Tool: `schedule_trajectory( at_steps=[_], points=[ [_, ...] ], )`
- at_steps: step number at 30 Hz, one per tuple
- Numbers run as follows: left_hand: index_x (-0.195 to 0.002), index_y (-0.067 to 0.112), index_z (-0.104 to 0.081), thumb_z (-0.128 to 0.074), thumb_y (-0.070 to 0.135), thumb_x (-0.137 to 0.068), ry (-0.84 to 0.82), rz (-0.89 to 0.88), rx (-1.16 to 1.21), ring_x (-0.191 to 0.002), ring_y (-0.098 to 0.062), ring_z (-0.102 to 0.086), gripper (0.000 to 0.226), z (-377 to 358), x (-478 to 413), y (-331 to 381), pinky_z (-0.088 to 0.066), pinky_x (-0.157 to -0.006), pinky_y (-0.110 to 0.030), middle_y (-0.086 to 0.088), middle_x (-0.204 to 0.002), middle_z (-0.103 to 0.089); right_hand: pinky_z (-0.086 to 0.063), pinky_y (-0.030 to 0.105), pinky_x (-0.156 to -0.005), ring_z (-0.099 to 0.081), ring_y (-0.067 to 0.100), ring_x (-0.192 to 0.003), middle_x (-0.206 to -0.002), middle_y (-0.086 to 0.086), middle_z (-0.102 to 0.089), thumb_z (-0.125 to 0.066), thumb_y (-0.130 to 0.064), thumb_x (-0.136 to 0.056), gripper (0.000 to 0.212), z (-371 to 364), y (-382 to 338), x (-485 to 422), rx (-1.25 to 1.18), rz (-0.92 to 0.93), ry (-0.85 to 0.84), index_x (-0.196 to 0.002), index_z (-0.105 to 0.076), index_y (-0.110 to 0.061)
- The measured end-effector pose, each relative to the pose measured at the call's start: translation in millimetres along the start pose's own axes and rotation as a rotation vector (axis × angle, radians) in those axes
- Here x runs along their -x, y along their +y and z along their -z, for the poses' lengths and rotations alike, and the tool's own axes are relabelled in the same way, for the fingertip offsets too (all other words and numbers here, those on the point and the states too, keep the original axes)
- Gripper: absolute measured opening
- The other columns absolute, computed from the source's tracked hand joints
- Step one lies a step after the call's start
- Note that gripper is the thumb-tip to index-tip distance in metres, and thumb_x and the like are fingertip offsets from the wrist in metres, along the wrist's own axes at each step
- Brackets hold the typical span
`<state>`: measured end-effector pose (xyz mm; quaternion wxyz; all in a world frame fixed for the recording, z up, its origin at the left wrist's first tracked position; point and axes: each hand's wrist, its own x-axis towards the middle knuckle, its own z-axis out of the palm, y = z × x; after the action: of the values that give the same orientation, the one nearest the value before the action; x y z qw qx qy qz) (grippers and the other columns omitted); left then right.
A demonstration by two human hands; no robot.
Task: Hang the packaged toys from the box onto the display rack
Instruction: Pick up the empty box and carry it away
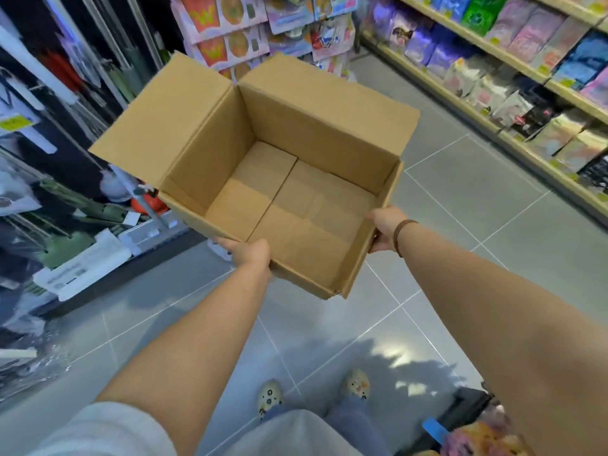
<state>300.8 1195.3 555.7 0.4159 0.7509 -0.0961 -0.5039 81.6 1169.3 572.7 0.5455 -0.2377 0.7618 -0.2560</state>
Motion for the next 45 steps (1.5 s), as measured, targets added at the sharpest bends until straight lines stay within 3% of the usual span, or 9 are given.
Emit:
schedule_trajectory(
  at_steps=[2, 5, 8, 15, 23, 28, 34, 39, 45],
  points=[
    [-0.149, 0.032, 0.011, -0.039, 0.002, -0.091, -0.031, -0.006, -0.021, -0.121, -0.027, -0.046, 0.082, -25.3, 18.9, 13.8, -0.041, -0.103, -0.040, -0.001, -0.153, -0.024, -0.051, 0.057, -0.090, -0.057, 0.039, -0.114, -0.140, 0.016, -0.048, -0.056, -0.029, -0.092, 0.060, 24.0, -4.6, -4.8, -0.059, 0.077, 0.051, -0.143, -0.028, -0.016],
    [-0.151, 0.021, 0.002, -0.049, 0.009, -0.091, -0.042, -0.038, -0.056, -0.125, -0.031, -0.047, 0.079, -66.7, 33.8, 25.8, -0.042, -0.102, -0.041, -0.007, -0.152, -0.029, -0.028, 0.050, -0.114, -0.024, 0.031, -0.144, -0.160, 0.004, -0.009, -0.064, -0.046, -0.084, 0.099, 59.5, -7.5, -6.5, 0.100, 0.300, 0.115, -0.150, 0.009, -0.035],
    [-0.150, 0.025, 0.004, -0.043, 0.010, -0.094, -0.059, -0.010, -0.095, -0.130, -0.032, -0.041, 0.075, -113.2, 55.1, 36.8, -0.039, -0.104, -0.041, -0.006, -0.155, -0.021, -0.012, 0.052, -0.119, 0.003, 0.033, -0.148, -0.159, 0.005, 0.017, -0.067, -0.056, -0.077, 0.106, 102.1, -20.1, -14.5, 0.268, 0.430, 0.161, -0.148, 0.010, -0.042],
    [-0.151, 0.032, 0.006, -0.039, -0.001, -0.084, -0.176, -0.172, -0.094, -0.122, -0.029, -0.047, 0.087, -198.9, 81.0, 45.5, -0.042, -0.104, -0.043, -0.005, -0.150, -0.032, -0.012, 0.055, -0.118, 0.010, 0.047, -0.143, -0.156, 0.003, 0.028, -0.066, -0.058, -0.077, 0.103, 206.8, -66.7, -42.5, 0.498, 0.427, 0.397, -0.147, 0.009, -0.044],
    [-0.148, 0.040, -0.005, -0.043, 0.008, -0.059, -0.309, -0.343, -0.146, -0.126, -0.031, -0.045, 0.102, -320.8, 45.9, 78.1, -0.044, -0.102, -0.049, -0.004, -0.147, -0.038, -0.027, 0.054, -0.110, 0.000, 0.049, -0.143, -0.155, 0.015, 0.027, -0.058, -0.063, -0.079, 0.105, 274.3, -83.7, -94.3, 0.583, 0.196, 0.496, -0.145, 0.021, -0.041],
    [-0.151, 0.032, -0.012, -0.040, -0.010, -0.080, -0.392, -0.421, -0.130, -0.114, -0.023, -0.051, 0.087, -382.8, 52.9, 133.5, -0.051, -0.078, -0.028, 0.000, -0.143, -0.043, -0.013, 0.054, -0.118, 0.007, 0.046, -0.144, -0.158, 0.003, 0.023, -0.057, -0.046, -0.087, 0.095, 308.0, -135.0, -138.8, 0.562, 0.222, 0.658, -0.149, 0.014, -0.033],
    [-0.152, 0.026, -0.011, -0.042, -0.015, -0.082, -0.467, -0.527, -0.189, -0.131, -0.020, -0.043, 0.086, -460.7, 28.4, 187.9, -0.041, -0.107, -0.041, 0.002, -0.152, -0.031, -0.035, 0.051, -0.108, -0.027, 0.037, -0.136, -0.152, 0.009, -0.010, -0.063, -0.043, -0.083, 0.082, 346.1, -192.6, -194.8, 0.369, 0.125, 0.771, -0.147, -0.017, -0.021],
    [-0.150, 0.032, -0.017, -0.043, -0.013, -0.084, -0.479, -0.594, -0.233, -0.105, -0.008, -0.044, 0.084, -524.7, 13.7, 220.4, -0.048, -0.097, -0.035, 0.009, -0.135, -0.044, -0.026, 0.050, -0.113, -0.025, 0.040, -0.136, -0.155, 0.009, -0.013, -0.065, -0.046, -0.080, 0.083, 367.5, -219.1, -255.4, 0.266, -0.003, 0.717, -0.144, -0.027, -0.008],
    [-0.150, 0.031, -0.015, -0.043, -0.013, -0.086, -0.430, -0.575, -0.231, -0.122, -0.022, -0.052, 0.082, -617.6, -13.4, 252.8, -0.048, -0.096, -0.035, 0.002, -0.148, -0.039, -0.033, 0.056, -0.107, -0.041, 0.031, -0.133, -0.152, 0.002, -0.028, -0.066, -0.065, -0.067, 0.100, 412.6, -274.8, -343.0, 0.176, 0.153, 0.583, -0.148, -0.022, -0.026]
  ],
)
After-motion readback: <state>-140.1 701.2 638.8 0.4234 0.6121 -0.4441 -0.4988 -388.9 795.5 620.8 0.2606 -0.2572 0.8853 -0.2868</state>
